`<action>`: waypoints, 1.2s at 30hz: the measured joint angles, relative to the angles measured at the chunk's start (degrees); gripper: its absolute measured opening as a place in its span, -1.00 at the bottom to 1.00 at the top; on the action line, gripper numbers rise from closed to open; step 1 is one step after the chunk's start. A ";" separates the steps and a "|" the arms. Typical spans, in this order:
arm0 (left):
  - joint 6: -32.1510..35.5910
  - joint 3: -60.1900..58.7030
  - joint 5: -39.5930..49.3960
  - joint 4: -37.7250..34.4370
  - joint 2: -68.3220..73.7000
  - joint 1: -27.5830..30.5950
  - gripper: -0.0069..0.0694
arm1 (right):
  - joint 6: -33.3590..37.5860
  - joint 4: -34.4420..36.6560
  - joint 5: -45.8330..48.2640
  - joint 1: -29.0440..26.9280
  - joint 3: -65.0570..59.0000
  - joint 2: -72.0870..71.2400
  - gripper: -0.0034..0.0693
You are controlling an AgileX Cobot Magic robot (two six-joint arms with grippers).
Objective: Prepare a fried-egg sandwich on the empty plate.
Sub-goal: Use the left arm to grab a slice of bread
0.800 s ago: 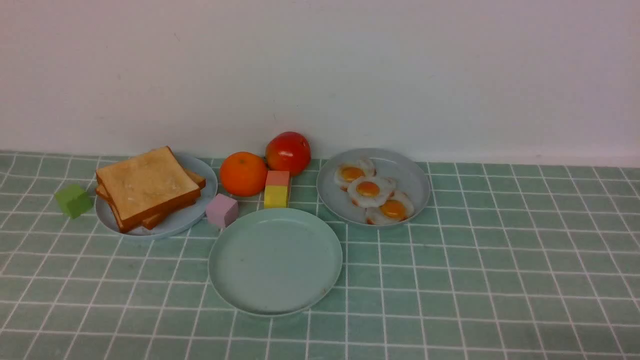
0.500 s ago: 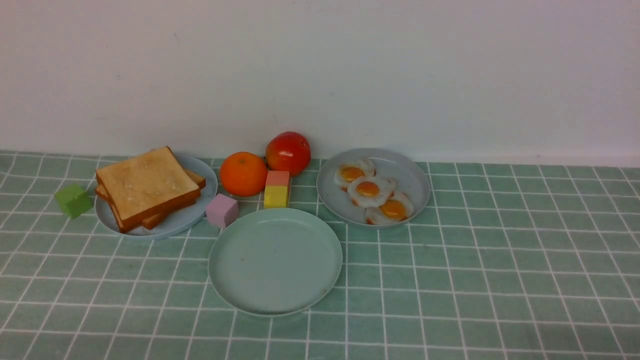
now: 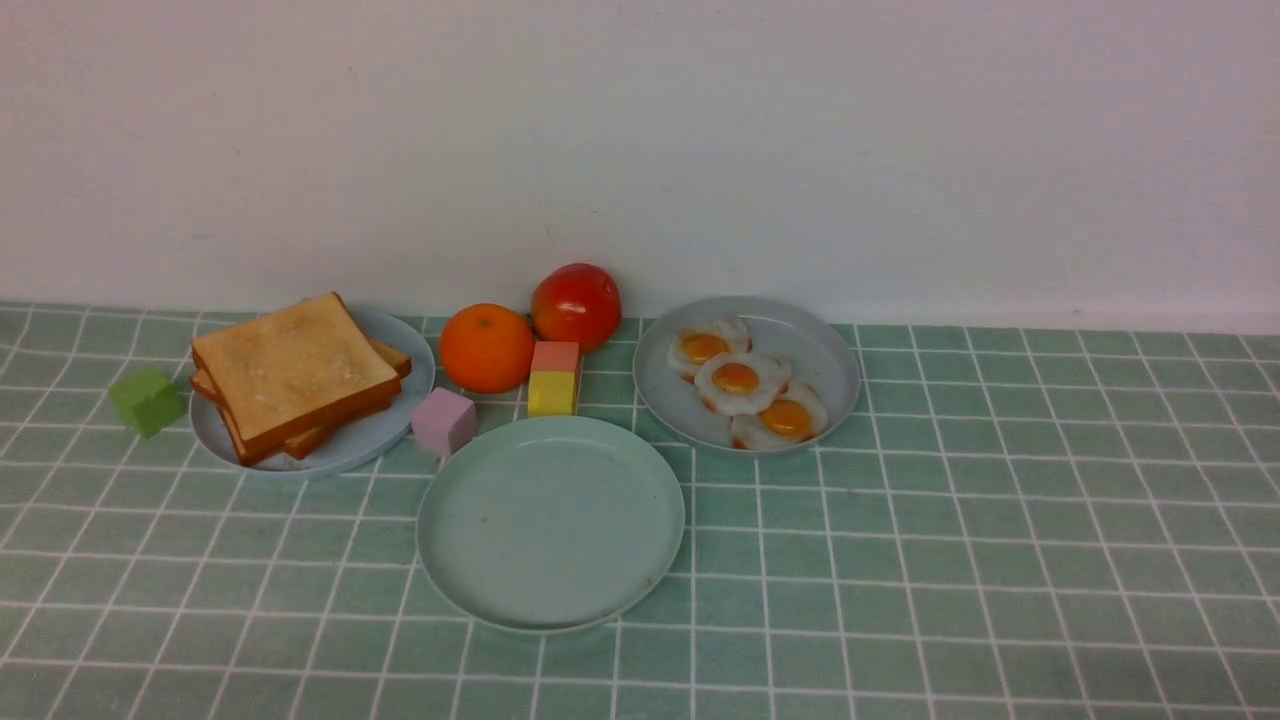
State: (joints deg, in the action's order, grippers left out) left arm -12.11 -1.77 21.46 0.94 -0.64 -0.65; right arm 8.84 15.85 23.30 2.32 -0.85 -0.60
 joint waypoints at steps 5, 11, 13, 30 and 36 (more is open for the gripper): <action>-4.96 0.00 -7.66 -7.37 0.00 0.00 -0.19 | 0.00 0.00 0.00 0.00 0.00 0.00 -0.25; -10.87 0.00 -20.50 -19.15 0.00 0.00 -0.19 | 0.00 0.00 0.00 0.00 0.00 0.00 -0.25; -13.06 0.00 -21.46 -23.41 0.00 0.00 -0.20 | 0.00 0.00 0.00 0.00 0.00 0.00 -0.25; 12.71 28.95 16.45 -23.93 27.19 -7.62 -0.85 | -7.05 32.27 -13.00 0.00 -0.54 0.00 -0.25; 16.62 38.12 19.42 -18.61 50.00 -8.66 -0.85 | -0.54 32.59 7.19 0.00 12.16 4.20 -0.59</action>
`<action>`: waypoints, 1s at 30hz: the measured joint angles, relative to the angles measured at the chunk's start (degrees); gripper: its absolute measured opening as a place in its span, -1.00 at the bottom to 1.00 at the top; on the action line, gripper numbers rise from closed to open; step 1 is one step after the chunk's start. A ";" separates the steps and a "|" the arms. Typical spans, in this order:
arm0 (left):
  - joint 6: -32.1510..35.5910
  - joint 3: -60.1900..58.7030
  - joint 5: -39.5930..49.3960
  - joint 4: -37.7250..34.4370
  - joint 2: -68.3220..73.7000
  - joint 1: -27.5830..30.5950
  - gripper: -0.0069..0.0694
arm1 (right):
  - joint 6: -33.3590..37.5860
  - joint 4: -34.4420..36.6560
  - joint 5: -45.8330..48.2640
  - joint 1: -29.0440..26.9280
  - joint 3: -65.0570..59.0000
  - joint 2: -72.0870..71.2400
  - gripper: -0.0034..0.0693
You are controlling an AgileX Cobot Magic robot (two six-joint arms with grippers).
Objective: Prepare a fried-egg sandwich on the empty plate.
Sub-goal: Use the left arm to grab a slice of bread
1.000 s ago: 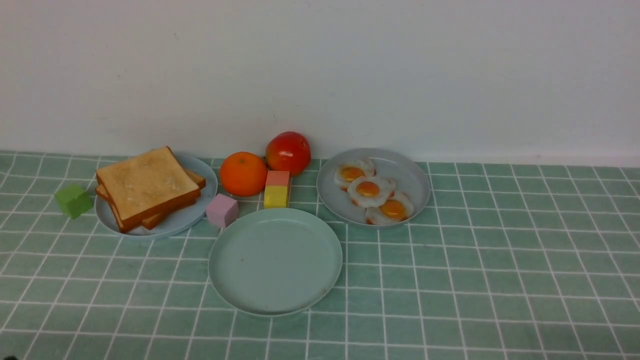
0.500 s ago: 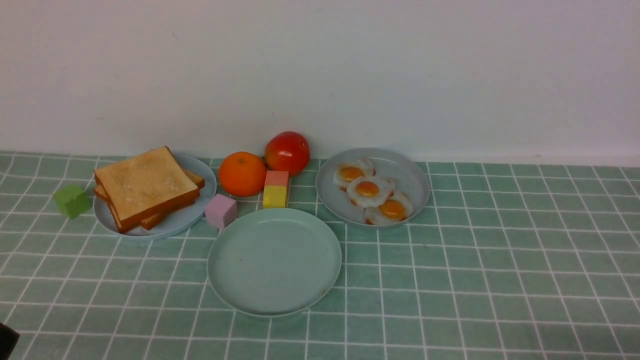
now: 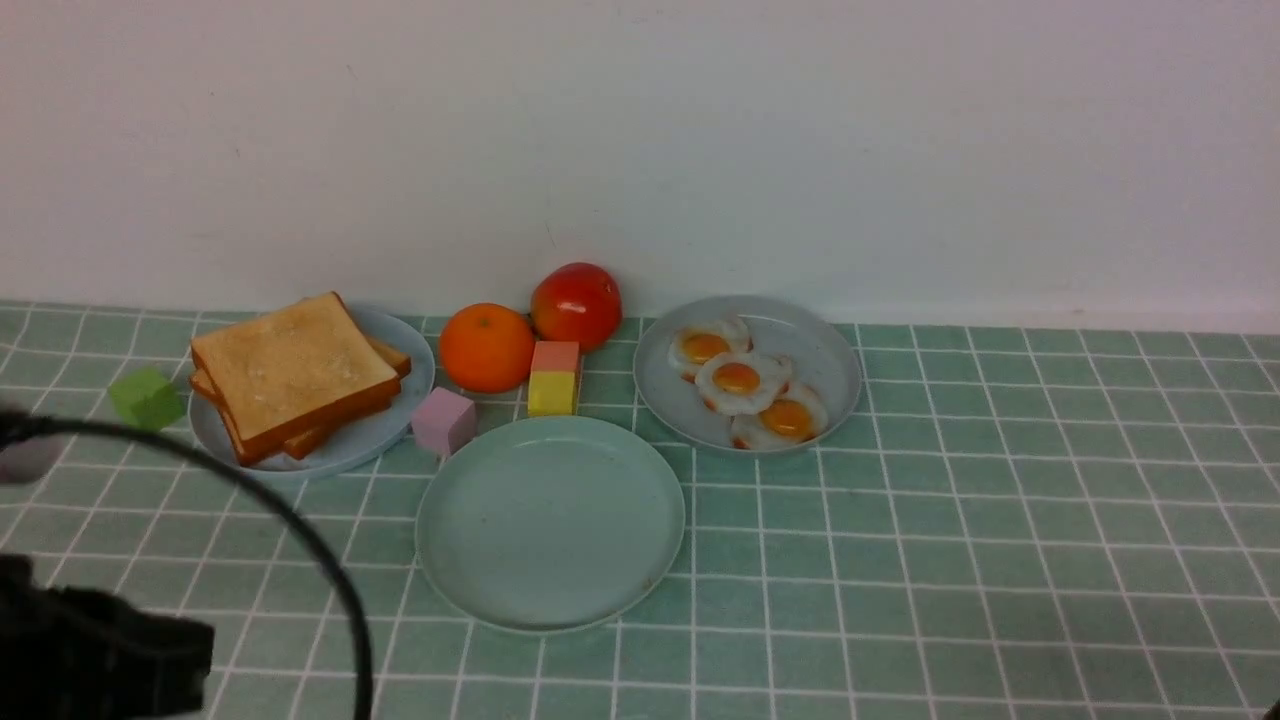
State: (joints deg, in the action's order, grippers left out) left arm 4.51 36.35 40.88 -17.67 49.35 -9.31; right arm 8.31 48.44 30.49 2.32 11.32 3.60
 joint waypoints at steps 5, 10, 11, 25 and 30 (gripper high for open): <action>2.54 9.06 -4.16 1.45 14.98 0.00 -0.85 | 6.52 -7.48 16.01 0.00 14.07 11.57 -0.92; 5.05 21.84 -4.95 5.93 29.76 0.00 -0.85 | 7.86 -18.87 27.03 0.00 29.13 25.13 -0.90; 5.05 23.11 -4.74 6.68 31.46 0.00 -0.85 | 7.92 -19.90 28.41 0.08 31.01 26.43 -0.90; 24.21 44.60 3.37 13.66 53.40 5.22 -0.85 | 9.58 -23.99 33.98 4.48 42.35 34.16 -0.89; 31.93 49.38 5.31 12.28 59.27 7.54 -0.81 | 9.82 -23.99 33.78 7.33 42.53 34.16 -0.88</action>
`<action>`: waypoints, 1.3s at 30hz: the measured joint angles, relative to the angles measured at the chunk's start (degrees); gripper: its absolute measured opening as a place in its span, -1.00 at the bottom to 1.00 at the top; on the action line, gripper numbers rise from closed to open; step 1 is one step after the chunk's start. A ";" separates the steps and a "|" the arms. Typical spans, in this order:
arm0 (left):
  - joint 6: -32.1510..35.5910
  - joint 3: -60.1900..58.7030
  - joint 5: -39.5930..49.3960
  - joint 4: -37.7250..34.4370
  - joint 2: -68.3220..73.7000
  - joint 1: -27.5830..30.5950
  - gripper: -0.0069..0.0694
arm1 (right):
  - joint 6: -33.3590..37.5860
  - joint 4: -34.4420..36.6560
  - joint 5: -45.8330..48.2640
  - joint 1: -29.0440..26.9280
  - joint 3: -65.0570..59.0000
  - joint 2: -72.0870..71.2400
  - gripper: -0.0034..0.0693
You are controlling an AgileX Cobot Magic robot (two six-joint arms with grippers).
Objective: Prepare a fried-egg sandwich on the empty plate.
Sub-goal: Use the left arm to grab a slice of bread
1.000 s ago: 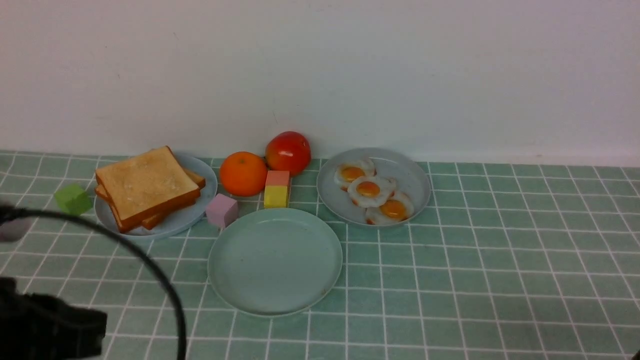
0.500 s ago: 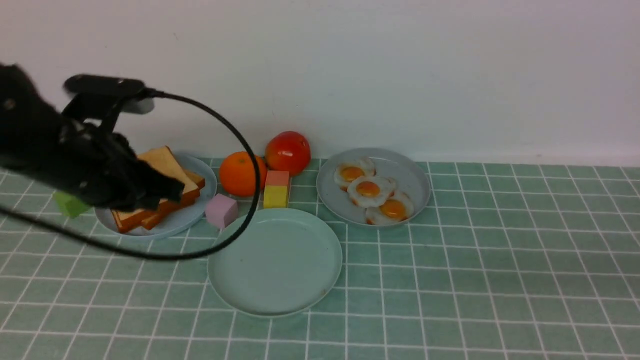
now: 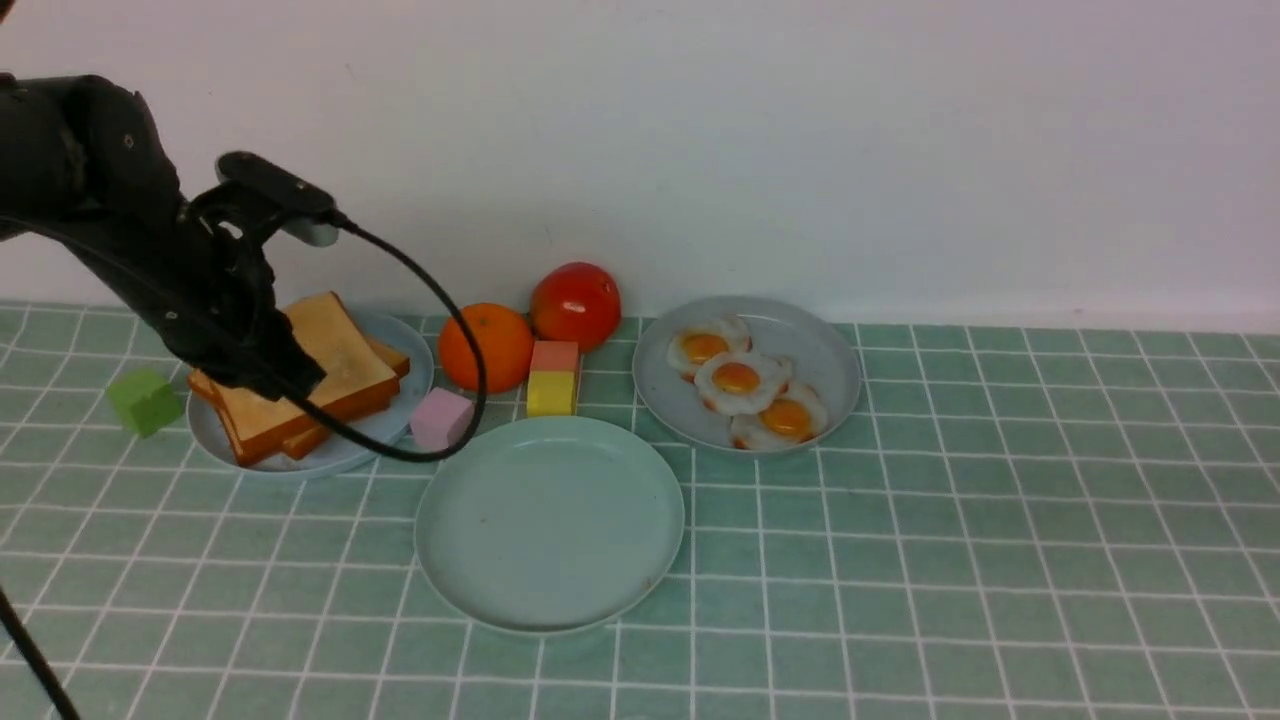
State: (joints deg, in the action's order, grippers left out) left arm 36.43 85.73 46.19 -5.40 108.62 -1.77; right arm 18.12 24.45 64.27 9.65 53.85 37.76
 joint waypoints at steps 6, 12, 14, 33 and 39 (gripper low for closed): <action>8.26 1.12 -3.08 -0.54 2.88 0.08 -0.24 | 1.09 0.00 -0.80 0.64 0.05 -0.10 -0.87; 12.29 1.12 -7.58 -0.95 5.26 0.08 0.40 | 1.26 0.06 -1.52 0.64 0.05 -0.10 -0.87; 12.75 1.12 -8.90 -0.95 6.71 0.08 0.47 | 1.26 0.26 -1.65 0.64 0.05 -0.10 -0.87; 12.95 1.71 -8.89 -0.35 8.25 -0.03 -0.48 | 1.47 1.69 -2.08 0.64 0.05 -0.10 -0.84; 11.26 1.62 -5.48 -2.88 1.51 -0.89 -0.55 | 2.37 1.69 -2.08 0.64 0.05 -0.10 -0.83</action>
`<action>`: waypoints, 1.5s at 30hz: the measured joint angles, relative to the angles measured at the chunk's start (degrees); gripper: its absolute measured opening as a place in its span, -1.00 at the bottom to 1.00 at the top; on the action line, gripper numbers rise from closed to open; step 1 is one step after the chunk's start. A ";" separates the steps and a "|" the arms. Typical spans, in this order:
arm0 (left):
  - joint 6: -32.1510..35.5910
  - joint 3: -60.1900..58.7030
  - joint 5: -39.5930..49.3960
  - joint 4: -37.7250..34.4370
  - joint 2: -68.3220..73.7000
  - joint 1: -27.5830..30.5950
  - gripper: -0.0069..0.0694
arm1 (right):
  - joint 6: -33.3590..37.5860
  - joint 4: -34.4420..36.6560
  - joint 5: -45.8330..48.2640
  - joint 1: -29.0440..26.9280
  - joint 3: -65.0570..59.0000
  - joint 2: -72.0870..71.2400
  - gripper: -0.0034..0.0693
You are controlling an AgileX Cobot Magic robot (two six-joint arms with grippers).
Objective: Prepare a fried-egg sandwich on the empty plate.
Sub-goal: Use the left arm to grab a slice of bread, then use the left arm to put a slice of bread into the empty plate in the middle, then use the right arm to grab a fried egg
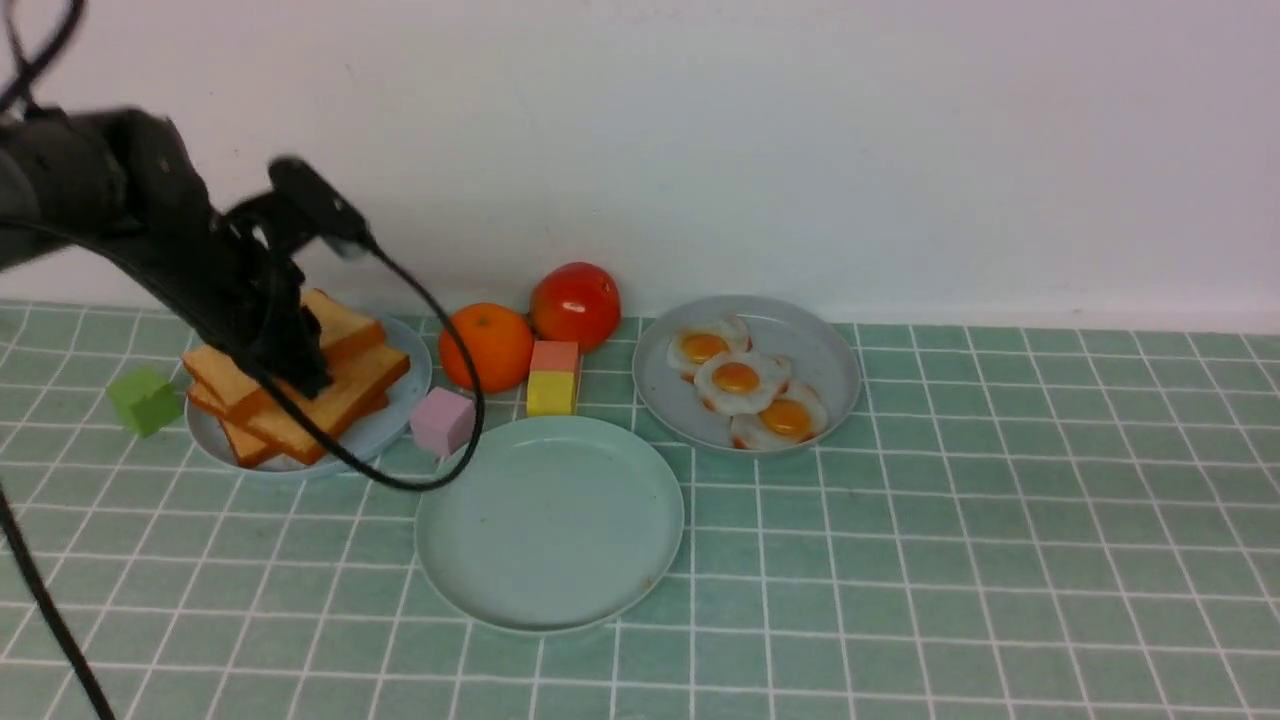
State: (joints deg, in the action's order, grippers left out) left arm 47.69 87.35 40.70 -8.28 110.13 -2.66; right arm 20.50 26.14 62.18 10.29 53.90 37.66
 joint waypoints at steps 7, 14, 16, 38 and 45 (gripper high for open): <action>-14.83 -6.94 4.46 2.23 -12.38 -16.42 -0.60 | 0.39 0.06 -0.10 0.00 0.00 0.00 -0.81; -27.48 -13.36 1.22 13.90 -9.41 -31.59 -0.61 | 0.39 0.06 -0.12 0.00 0.00 0.00 -0.79; -29.82 -13.60 -0.08 17.16 -7.51 -33.13 -0.61 | 0.39 0.11 0.06 0.00 0.00 0.00 -0.78; -42.32 -13.66 -2.28 22.25 -8.06 -34.19 0.42 | 0.33 1.50 -5.37 0.00 -1.10 5.74 0.03; -57.76 -16.26 0.83 21.84 -31.55 -34.19 -0.67 | 3.37 6.00 -13.39 0.03 2.20 23.72 -0.38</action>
State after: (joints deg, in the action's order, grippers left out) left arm -10.07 71.09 41.53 13.56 78.58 -36.85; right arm 23.87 32.14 48.80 10.32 56.09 61.38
